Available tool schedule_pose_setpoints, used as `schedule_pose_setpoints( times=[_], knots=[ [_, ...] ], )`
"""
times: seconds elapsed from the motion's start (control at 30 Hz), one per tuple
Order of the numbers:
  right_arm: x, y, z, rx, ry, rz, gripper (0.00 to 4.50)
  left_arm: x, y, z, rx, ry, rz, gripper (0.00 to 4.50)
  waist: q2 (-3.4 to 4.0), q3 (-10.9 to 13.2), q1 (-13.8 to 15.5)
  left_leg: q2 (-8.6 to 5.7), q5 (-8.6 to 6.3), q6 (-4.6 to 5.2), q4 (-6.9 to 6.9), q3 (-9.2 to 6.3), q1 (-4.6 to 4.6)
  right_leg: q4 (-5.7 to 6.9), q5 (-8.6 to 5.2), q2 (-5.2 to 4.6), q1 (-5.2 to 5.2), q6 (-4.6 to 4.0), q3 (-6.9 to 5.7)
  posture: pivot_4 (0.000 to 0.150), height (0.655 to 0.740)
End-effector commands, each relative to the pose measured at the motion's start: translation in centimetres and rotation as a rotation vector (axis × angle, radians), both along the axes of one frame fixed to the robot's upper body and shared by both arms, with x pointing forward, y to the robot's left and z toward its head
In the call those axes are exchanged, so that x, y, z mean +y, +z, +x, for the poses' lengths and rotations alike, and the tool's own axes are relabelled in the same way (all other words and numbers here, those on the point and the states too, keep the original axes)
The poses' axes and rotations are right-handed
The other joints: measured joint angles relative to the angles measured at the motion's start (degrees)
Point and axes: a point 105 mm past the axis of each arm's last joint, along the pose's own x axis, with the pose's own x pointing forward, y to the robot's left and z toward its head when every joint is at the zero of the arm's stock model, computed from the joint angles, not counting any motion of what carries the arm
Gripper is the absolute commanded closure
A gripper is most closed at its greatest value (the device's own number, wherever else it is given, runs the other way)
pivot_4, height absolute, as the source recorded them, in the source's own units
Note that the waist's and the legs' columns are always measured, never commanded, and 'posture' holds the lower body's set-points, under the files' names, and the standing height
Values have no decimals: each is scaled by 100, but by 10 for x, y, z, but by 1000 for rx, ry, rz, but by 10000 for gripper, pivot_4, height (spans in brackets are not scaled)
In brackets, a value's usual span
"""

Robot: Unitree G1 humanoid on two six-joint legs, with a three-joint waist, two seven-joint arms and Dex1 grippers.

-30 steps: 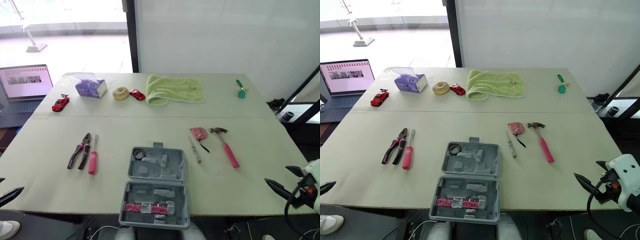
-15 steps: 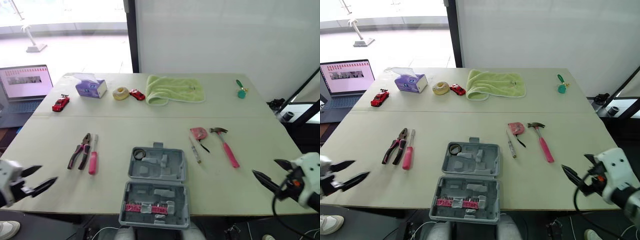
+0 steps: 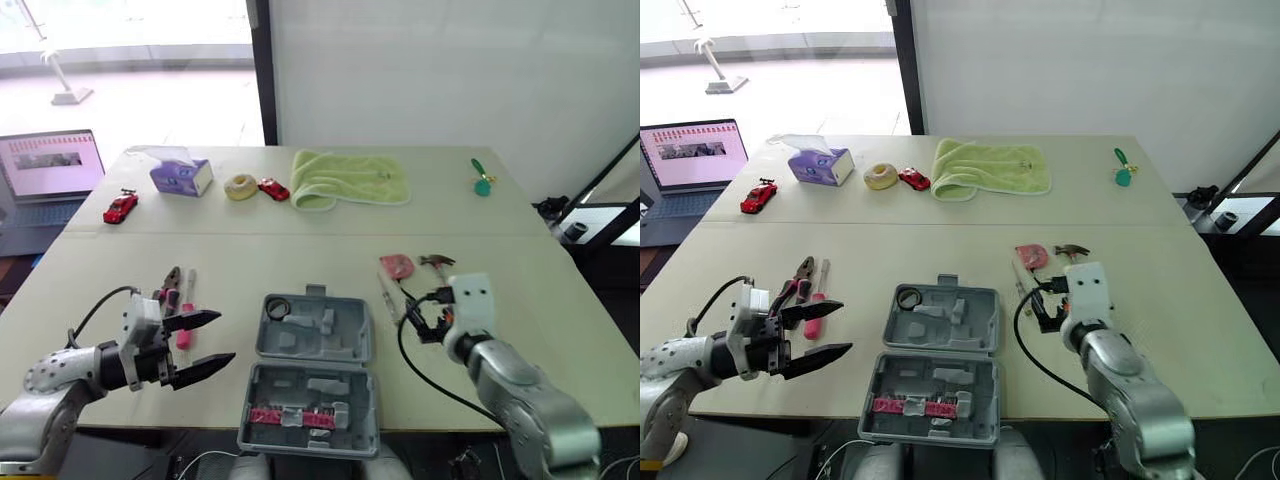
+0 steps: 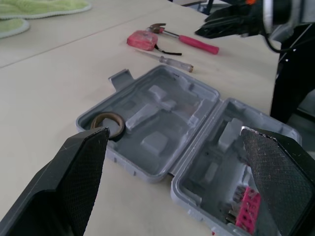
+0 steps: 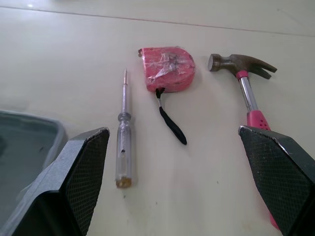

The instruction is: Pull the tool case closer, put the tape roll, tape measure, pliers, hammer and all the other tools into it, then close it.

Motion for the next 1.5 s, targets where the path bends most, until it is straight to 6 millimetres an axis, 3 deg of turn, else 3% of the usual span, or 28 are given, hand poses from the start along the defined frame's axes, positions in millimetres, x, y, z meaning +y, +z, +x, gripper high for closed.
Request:
schedule_pose_setpoints(
  times=[0.03,0.2,0.4,1.2,1.3,1.5],
  knots=[
    [5,3,21,-38,-8,-14,0,1,10,-3,-43,-33,8,373,0,0,-12,0,0,0,-1,0,0,0,2,0,0,4,0,1500,7400],
    [15,-6,42,-33,12,-18,0,7,6,-7,-34,-31,33,373,2,1,-16,1,0,0,-4,0,0,5,9,1,-5,18,-1,1500,7400],
    [8,-14,60,-10,2,-37,0,2,5,-13,-37,-29,28,373,3,2,-17,1,0,0,-2,0,-1,6,9,1,-5,18,-1,1500,7400],
    [3,-35,78,37,-9,-33,0,4,6,-16,-37,6,32,373,4,3,-144,1,0,0,-4,-1,0,8,10,1,-6,20,-1,1500,7400],
    [1,-38,80,41,-12,-38,8069,2,7,-13,-37,6,32,0,4,3,-144,1,0,0,-4,-1,0,8,10,1,-6,20,-1,1500,7400],
    [-1,-38,83,36,-8,-45,35496,-2,12,-12,-41,10,35,0,4,3,-134,0,0,0,-3,-1,-1,8,10,0,-4,20,-1,1500,7400]
  ],
)
